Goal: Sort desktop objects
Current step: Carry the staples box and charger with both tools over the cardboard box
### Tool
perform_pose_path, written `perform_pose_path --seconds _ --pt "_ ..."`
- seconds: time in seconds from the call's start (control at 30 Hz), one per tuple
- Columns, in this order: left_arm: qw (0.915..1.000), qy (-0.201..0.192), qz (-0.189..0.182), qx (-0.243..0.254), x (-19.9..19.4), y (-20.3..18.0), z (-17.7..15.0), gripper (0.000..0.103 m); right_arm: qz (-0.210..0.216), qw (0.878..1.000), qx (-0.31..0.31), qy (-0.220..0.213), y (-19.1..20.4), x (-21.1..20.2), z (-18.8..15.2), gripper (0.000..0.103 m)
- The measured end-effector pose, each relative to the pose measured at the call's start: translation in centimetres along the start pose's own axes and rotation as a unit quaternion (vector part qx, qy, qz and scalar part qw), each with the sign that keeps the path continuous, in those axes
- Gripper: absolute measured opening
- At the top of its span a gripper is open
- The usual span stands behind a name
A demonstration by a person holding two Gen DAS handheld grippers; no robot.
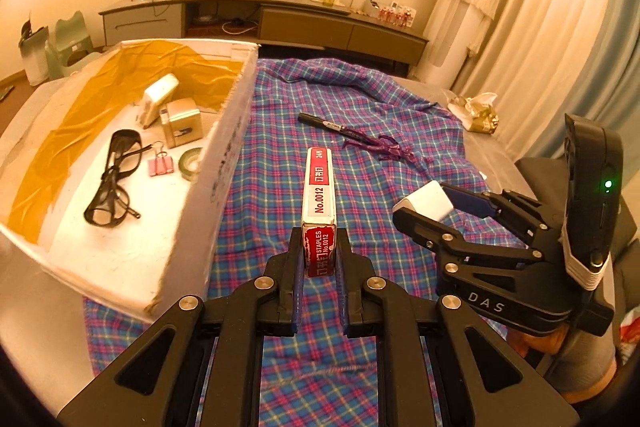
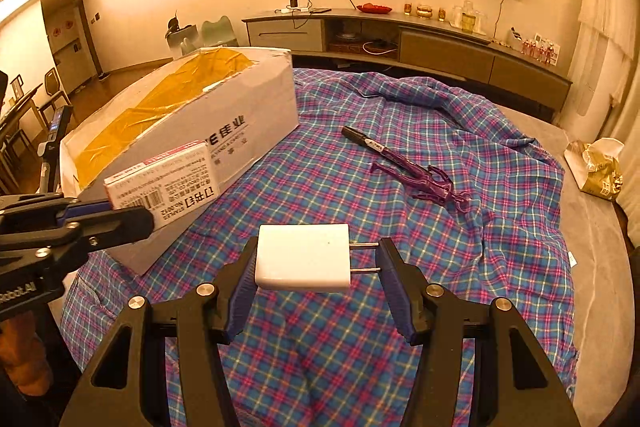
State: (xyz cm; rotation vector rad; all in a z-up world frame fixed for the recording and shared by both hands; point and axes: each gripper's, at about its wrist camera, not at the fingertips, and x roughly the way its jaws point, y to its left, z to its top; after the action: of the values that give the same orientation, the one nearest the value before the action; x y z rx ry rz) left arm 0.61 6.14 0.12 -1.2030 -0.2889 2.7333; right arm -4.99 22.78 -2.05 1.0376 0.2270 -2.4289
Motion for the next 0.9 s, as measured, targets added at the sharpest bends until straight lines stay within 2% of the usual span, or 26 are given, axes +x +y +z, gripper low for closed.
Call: perform_pose_path --seconds 0.53,0.9 --pt "0.9989 -0.035 -0.021 -0.021 -5.0 3.1 -0.3 0.014 -0.013 0.999 -0.036 -0.017 6.2 -3.3 0.7 0.058" --pt "0.9967 -0.052 -0.029 -0.056 -6.8 7.8 -0.3 0.014 -0.013 0.997 -0.077 -0.023 11.4 -4.0 3.1 0.058"
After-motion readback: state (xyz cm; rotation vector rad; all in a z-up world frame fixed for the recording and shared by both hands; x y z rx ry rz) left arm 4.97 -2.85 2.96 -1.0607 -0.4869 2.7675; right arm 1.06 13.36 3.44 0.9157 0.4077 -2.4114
